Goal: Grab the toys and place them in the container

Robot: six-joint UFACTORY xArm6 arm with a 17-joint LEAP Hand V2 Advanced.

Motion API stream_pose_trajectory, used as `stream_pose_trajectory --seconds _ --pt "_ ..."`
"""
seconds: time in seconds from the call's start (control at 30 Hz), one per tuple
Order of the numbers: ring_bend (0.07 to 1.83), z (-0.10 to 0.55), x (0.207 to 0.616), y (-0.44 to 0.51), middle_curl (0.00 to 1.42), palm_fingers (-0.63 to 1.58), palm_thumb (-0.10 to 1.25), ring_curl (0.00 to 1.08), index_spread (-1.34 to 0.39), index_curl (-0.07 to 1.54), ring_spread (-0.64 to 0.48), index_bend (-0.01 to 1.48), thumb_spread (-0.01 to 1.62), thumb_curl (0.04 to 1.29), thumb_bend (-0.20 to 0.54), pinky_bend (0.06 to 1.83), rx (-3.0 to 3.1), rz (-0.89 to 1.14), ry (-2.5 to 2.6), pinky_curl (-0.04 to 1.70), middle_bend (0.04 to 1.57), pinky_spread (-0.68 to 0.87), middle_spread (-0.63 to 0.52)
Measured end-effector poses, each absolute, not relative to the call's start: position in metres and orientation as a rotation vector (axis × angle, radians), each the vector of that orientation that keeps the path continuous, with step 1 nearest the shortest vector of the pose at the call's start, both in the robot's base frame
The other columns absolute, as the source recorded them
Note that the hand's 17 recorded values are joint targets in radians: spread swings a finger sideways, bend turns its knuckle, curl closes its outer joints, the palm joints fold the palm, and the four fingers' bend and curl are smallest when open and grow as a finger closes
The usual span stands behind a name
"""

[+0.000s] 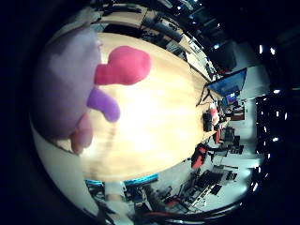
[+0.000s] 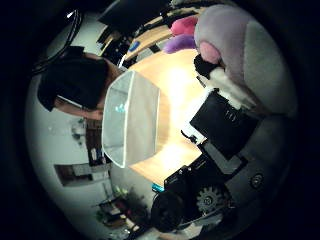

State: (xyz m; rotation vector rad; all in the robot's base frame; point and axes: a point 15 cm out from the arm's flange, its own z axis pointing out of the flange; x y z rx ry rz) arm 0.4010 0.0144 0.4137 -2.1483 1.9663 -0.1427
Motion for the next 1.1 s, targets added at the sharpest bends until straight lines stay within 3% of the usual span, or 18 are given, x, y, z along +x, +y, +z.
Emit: stream_pose_trajectory --seconds 0.13,0.37,0.7,1.1 --pt "1.08 0.455 0.413 0.038 0.61 1.15 1.22 0.42 -0.52 0.55 -0.42 0.34 0.77 0.49 -0.017 1.11 -2.173 -0.148 1.896 0.22 0.56 -0.64 -0.4" --pt "1.08 0.47 0.412 0.116 0.62 1.15 1.22 0.42 -0.52 0.57 -0.42 0.31 0.77 0.49 -0.017 1.1 -2.302 -0.085 1.746 0.24 0.55 -0.64 -0.4" --pt "1.07 0.457 0.38 0.247 0.63 1.14 1.22 0.42 -0.53 0.59 -0.43 0.29 0.79 0.49 -0.016 1.07 -2.509 0.008 1.482 0.26 0.54 -0.64 -0.4" --pt "1.06 0.429 0.331 0.338 0.64 1.14 1.19 0.43 -0.54 0.61 -0.42 0.26 0.86 0.49 -0.015 1.06 -2.694 0.074 1.227 0.28 0.52 -0.64 -0.4"
